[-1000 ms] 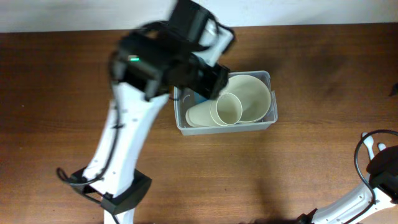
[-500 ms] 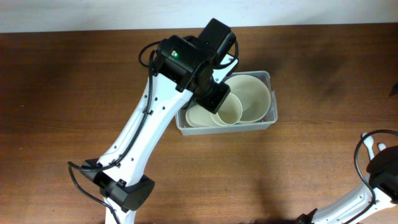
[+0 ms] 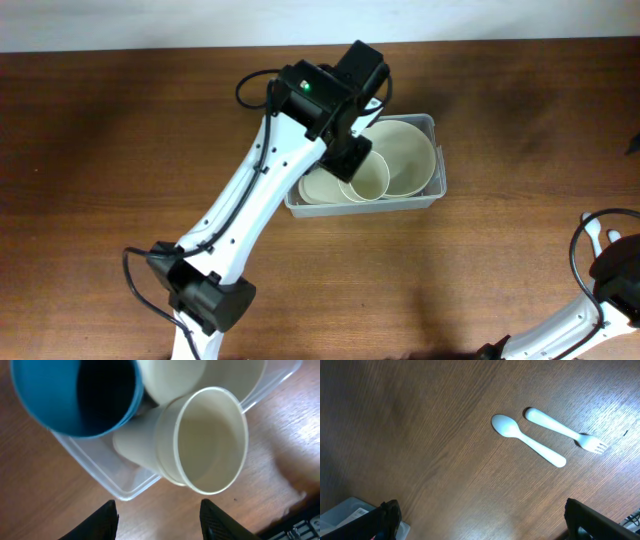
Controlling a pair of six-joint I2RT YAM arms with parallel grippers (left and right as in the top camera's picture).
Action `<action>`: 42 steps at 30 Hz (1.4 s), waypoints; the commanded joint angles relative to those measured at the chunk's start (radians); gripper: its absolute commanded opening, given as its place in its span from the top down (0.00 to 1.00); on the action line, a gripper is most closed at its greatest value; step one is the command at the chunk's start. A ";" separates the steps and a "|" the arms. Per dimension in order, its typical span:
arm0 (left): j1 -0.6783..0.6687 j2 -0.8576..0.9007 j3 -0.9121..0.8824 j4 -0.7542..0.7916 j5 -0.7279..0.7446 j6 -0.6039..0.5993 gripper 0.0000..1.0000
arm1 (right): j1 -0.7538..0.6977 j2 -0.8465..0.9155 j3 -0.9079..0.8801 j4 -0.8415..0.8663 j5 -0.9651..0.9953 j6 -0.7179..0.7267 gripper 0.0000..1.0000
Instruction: Pack container
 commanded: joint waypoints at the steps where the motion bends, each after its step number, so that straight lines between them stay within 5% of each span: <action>1: -0.029 0.024 -0.004 0.002 -0.013 0.015 0.46 | 0.003 -0.002 -0.003 0.003 -0.005 0.008 0.01; 29: -0.032 0.131 -0.013 -0.059 -0.114 0.015 0.51 | 0.003 -0.002 -0.003 0.003 -0.005 0.008 0.01; 32: -0.021 0.131 -0.013 -0.062 -0.116 0.010 0.58 | 0.003 -0.002 -0.003 0.003 -0.005 0.008 0.01; 37: 0.034 0.131 -0.013 -0.062 -0.100 -0.016 0.85 | 0.003 -0.002 -0.003 0.003 -0.005 0.008 0.01; 42: 0.085 0.131 -0.013 -0.062 -0.078 -0.015 0.93 | 0.003 -0.002 -0.003 0.003 -0.005 0.008 0.01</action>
